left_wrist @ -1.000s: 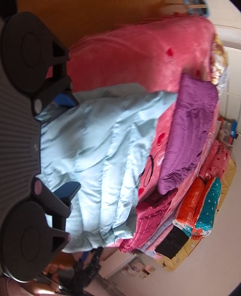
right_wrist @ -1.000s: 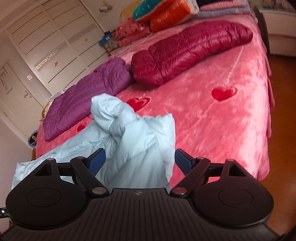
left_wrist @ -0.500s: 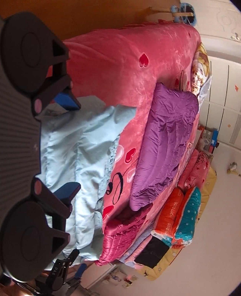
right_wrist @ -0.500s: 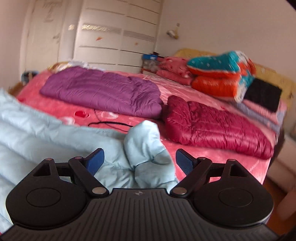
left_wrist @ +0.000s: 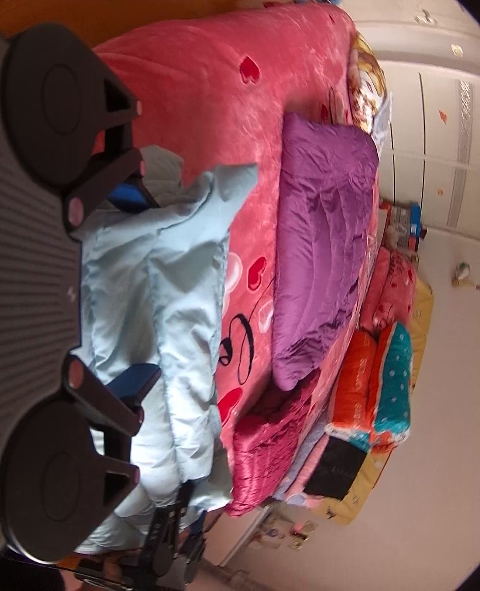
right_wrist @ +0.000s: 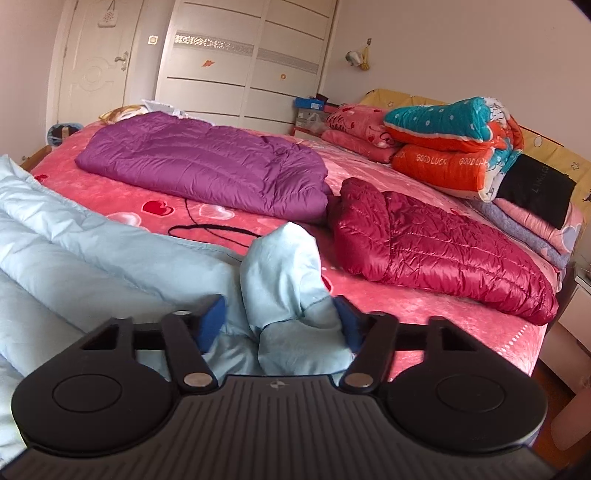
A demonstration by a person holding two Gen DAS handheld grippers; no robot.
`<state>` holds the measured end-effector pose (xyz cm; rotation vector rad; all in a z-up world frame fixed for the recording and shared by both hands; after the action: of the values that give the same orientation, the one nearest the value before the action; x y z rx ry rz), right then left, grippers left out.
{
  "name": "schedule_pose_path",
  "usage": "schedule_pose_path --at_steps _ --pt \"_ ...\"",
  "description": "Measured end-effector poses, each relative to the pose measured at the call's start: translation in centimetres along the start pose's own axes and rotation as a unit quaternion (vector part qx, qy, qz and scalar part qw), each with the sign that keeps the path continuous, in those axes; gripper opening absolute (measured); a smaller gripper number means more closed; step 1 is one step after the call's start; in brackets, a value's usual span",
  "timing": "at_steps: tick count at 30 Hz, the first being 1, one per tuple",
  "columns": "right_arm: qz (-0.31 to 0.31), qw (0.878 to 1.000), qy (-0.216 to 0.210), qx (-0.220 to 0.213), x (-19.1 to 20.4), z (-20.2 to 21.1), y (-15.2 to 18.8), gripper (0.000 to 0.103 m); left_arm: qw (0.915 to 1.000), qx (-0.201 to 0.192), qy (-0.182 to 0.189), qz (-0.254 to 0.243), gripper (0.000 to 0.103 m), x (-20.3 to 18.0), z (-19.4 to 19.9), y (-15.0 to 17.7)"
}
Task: Fold large clothes
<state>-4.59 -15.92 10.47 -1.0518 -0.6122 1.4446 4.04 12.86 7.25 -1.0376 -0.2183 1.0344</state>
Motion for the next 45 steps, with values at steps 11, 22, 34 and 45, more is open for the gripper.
schedule_pose_path --at_steps 11,22,34,45 --pt "-0.196 0.979 0.041 -0.023 -6.0 1.1 -2.6 0.021 0.9979 -0.017 0.007 0.062 0.013 0.9 -0.8 -2.4" --pt "-0.246 0.964 0.066 0.074 -5.8 -5.8 0.2 0.024 0.9747 -0.026 -0.117 0.188 0.022 7.6 -1.8 -0.9" --pt "-0.284 0.954 0.080 0.048 -7.6 -3.2 -0.3 0.099 0.9715 -0.101 -0.185 0.108 0.050 4.6 3.5 -3.5" --pt "-0.239 0.970 -0.016 0.036 -2.2 -0.5 -1.7 0.101 0.9916 -0.049 -0.118 0.022 0.061 -2.7 -4.8 -3.4"
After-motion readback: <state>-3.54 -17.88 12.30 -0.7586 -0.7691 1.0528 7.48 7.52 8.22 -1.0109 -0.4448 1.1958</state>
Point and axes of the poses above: each gripper's, at about its wrist camera, not at the fingertips, and z roughly against the way its jaws point, x to its left, y to its underside, the point moved 4 cm from there along -z, roughly the way its jaws point, and after that the axes turned 9 degrees about y, right-handed, at the moved point
